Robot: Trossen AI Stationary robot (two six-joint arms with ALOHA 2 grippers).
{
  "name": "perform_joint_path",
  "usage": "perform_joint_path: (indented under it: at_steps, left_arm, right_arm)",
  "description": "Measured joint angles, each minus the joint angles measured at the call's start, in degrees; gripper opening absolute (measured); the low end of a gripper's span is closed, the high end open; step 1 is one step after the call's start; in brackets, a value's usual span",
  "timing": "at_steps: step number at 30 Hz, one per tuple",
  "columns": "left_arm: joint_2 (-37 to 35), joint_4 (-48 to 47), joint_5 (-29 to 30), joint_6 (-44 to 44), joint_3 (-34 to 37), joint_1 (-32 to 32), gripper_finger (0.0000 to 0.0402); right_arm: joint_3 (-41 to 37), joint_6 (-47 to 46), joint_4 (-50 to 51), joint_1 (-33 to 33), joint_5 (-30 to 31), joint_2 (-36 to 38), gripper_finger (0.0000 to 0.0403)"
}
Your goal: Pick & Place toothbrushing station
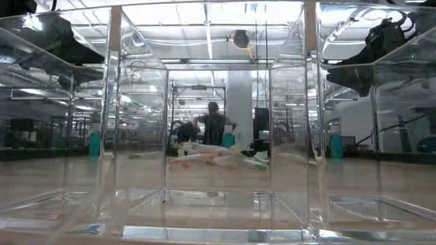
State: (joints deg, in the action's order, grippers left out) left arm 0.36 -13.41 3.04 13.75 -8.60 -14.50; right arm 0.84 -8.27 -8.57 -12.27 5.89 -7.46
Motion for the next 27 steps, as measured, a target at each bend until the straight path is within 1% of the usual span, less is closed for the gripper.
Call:
perform_joint_path:
  at_steps: [5,13,19,21,25,27]
  left_arm:
    - [0.00,-0.02,0.01,-0.01,0.00,0.00,0.0283]
    - [0.00,0.00,-0.01,-0.01,0.01,0.01,0.0283]
    - [0.00,-0.01,-0.01,0.00,0.00,0.00,0.0283]
    - [0.00,-0.01,-0.01,-0.01,0.00,0.02,0.0283]
    - [0.00,0.00,-0.01,0.00,0.00,0.02,0.0283]
    - [0.00,0.00,-0.01,-0.01,0.00,0.02,0.0283]
  right_arm:
    - [-0.01,-4.14,-1.67,0.02,-0.02,-0.02,0.0169]
    - [-0.02,-16.78,-11.07,0.01,0.00,0.00,0.0169]
    - [-0.02,-27.71,-13.53,0.00,0.00,0.00,0.0169]
    - [-0.02,-27.01,-13.41,-0.03,0.14,-0.02,0.0169]
    - [-0.02,-15.50,-11.90,-0.11,3.29,-0.02,0.0169]
    - [-0.02,-13.61,-11.58,-0.11,4.55,-0.02,0.0169]
